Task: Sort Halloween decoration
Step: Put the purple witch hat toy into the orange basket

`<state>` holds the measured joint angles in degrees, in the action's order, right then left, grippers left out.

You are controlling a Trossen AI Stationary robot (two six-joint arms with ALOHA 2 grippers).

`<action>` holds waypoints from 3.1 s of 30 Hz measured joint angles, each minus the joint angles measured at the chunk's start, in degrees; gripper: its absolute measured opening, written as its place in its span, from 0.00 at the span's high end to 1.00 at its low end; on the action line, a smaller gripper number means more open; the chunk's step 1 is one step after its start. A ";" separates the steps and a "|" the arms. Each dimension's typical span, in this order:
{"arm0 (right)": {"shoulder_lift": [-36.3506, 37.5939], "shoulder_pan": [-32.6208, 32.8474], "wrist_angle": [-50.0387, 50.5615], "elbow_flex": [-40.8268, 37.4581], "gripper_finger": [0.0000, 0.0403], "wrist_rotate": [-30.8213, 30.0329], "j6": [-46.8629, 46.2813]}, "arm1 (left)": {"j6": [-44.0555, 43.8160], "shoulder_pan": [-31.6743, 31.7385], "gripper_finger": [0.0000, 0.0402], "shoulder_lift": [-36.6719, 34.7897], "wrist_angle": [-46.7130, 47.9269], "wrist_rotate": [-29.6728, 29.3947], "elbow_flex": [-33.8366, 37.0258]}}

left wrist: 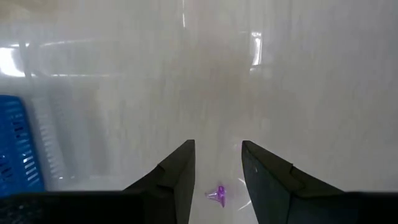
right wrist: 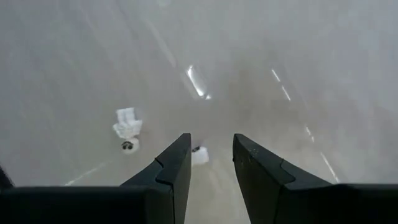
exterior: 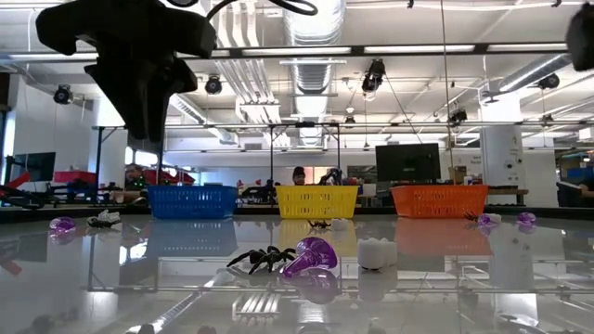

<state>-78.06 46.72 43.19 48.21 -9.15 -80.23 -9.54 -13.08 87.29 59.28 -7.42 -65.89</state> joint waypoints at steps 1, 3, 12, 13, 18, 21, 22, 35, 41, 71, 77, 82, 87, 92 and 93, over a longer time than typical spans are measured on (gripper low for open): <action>-0.93 0.67 -0.54 0.00 0.72 -0.01 -1.51 | 0.00 0.00 0.72 0.00 0.00 0.02 0.00; -2.61 1.77 -1.93 0.00 0.72 0.03 -3.48 | 0.00 0.00 0.72 0.00 0.02 0.02 0.01; -6.41 5.74 -2.15 4.50 0.72 0.23 -8.60 | 0.00 0.00 0.72 0.07 0.05 0.02 0.02; -6.65 6.30 -2.10 5.12 0.72 0.31 -8.98 | 0.00 0.00 0.72 0.07 0.05 0.03 0.02; -8.49 8.78 -1.98 7.37 0.72 0.13 -11.83 | -0.06 0.00 0.72 0.07 0.05 0.02 0.02; -10.16 9.46 -1.94 7.67 0.72 0.12 -12.80 | -0.47 0.00 0.72 0.08 -0.02 0.02 0.02; -10.72 9.57 -1.94 7.69 0.72 0.09 -12.92 | -0.62 0.00 0.72 0.09 -0.09 0.02 0.02; -13.87 9.80 -1.99 7.74 0.75 0.75 -13.37 | -1.73 0.00 0.72 0.09 0.09 0.02 0.02; -13.76 9.79 -1.99 7.74 0.79 0.32 -13.74 | -1.73 0.00 0.72 0.09 0.07 0.02 0.02; -13.88 9.77 -1.57 7.72 0.98 -1.46 -18.81 | -1.73 -0.01 0.72 0.11 -0.15 0.02 0.02; -11.65 9.77 3.65 9.57 0.98 -2.23 -19.80 | -1.73 -0.01 0.72 0.11 -0.08 0.02 0.02; -9.64 9.57 14.76 12.14 0.98 -7.18 -22.51 | -1.73 -0.02 0.72 0.13 0.03 0.02 0.02; -6.74 7.59 21.36 12.37 0.98 -13.29 -23.31 | -1.59 -0.02 0.72 0.13 0.32 0.02 0.02; -3.67 4.10 23.18 11.26 0.98 -15.31 -20.25 | -1.55 0.00 0.72 0.13 0.55 0.03 0.02; -3.01 3.23 23.31 10.99 0.98 -16.10 -19.15 | -1.54 -0.01 0.72 0.13 0.62 0.04 0.02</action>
<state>-81.06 49.95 66.50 59.20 -25.25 -99.38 -11.08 -13.09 87.42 59.90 -7.38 -65.87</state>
